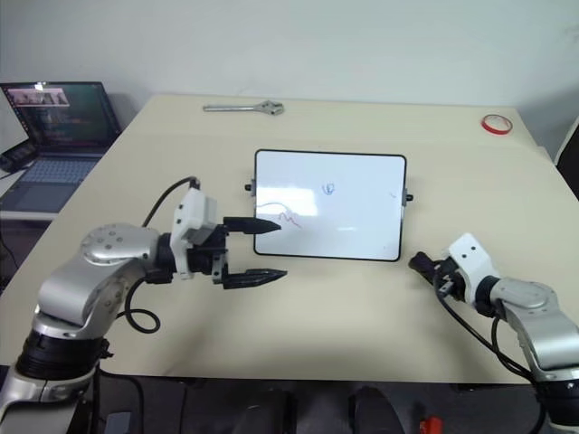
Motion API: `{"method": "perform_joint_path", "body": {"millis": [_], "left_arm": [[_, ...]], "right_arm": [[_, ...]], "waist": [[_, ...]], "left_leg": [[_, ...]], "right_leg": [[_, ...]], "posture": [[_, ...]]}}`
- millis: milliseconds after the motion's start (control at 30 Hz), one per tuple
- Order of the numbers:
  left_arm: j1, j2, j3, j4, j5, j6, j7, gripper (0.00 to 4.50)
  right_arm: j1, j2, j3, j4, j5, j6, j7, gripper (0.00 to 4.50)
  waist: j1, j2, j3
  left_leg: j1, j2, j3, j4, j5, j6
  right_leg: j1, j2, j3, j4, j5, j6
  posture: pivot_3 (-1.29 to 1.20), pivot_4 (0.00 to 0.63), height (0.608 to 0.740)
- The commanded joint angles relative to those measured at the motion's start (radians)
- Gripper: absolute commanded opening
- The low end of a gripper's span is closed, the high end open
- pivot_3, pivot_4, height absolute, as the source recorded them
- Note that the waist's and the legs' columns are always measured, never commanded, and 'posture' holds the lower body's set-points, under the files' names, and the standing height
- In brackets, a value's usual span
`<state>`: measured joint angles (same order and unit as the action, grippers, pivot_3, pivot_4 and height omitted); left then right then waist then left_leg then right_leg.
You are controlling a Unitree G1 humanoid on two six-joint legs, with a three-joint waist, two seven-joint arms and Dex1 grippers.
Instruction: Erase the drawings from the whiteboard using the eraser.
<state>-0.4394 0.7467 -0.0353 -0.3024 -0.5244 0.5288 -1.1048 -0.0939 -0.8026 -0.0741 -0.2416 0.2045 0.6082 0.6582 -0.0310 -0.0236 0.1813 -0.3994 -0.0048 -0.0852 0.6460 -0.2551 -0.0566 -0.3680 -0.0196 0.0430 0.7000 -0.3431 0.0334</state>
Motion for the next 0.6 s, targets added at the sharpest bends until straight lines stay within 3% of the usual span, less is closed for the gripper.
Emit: {"method": "perform_joint_path", "body": {"millis": [33, 167, 367, 500, 600], "left_arm": [[-0.006, -0.004, 0.013, -0.01, -0.004, -0.022, -0.001, 4.5], [-0.009, -0.01, 0.009, -0.004, 0.0, -0.028, 0.004, 4.5], [-0.013, -0.021, 0.002, 0.003, 0.006, -0.032, 0.009, 4.5], [-0.016, -0.026, 0.003, 0.005, 0.01, -0.032, 0.008, 4.5], [-0.018, -0.028, 0.005, 0.006, 0.013, -0.03, 0.007, 4.5]], "right_arm": [[0.01, -0.033, 0.024, -0.048, -0.111, -0.05, -0.058, 1.12], [0.019, -0.1, 0.138, -0.05, -0.389, -0.129, -0.196, 1.12], [0.007, -0.125, 0.226, 0.021, -0.677, -0.244, -0.366, 3.15], [0.019, -0.073, 0.211, -0.017, -0.655, -0.222, -0.312, 4.47], [0.037, 0.013, 0.148, -0.103, -0.515, -0.128, -0.205, 4.47]], "waist": [[-0.001, 0.0, 0.0], [-0.001, 0.0, 0.0], [-0.001, 0.0, 0.0], [-0.002, 0.0, 0.0], [-0.003, 0.0, 0.0]], "left_leg": [[0.0, 0.0, 0.0, 0.0, 0.0, 0.0], [0.0, 0.0, 0.001, 0.0, 0.0, 0.0], [0.0, 0.0, 0.002, 0.0, 0.0, 0.0], [0.0, 0.0, 0.002, 0.0, 0.0, 0.0], [0.001, 0.001, 0.002, 0.0, 0.0, 0.0]], "right_leg": [[0.0, 0.0, 0.0, 0.0, 0.0, 0.0], [0.0, 0.0, 0.0, 0.001, 0.0, 0.0], [0.0, 0.0, 0.0, 0.001, 0.0, 0.0], [-0.001, 0.0, 0.0, 0.001, 0.0, 0.0], [0.0, 0.0, 0.0, 0.002, 0.0, 0.0]], "posture": [[0.0, 0.15, 0.74], [0.0, 0.15, 0.74], [0.0, 0.15, 0.74], [0.0, 0.15, 0.74], [0.0, 0.15, 0.74]]}}
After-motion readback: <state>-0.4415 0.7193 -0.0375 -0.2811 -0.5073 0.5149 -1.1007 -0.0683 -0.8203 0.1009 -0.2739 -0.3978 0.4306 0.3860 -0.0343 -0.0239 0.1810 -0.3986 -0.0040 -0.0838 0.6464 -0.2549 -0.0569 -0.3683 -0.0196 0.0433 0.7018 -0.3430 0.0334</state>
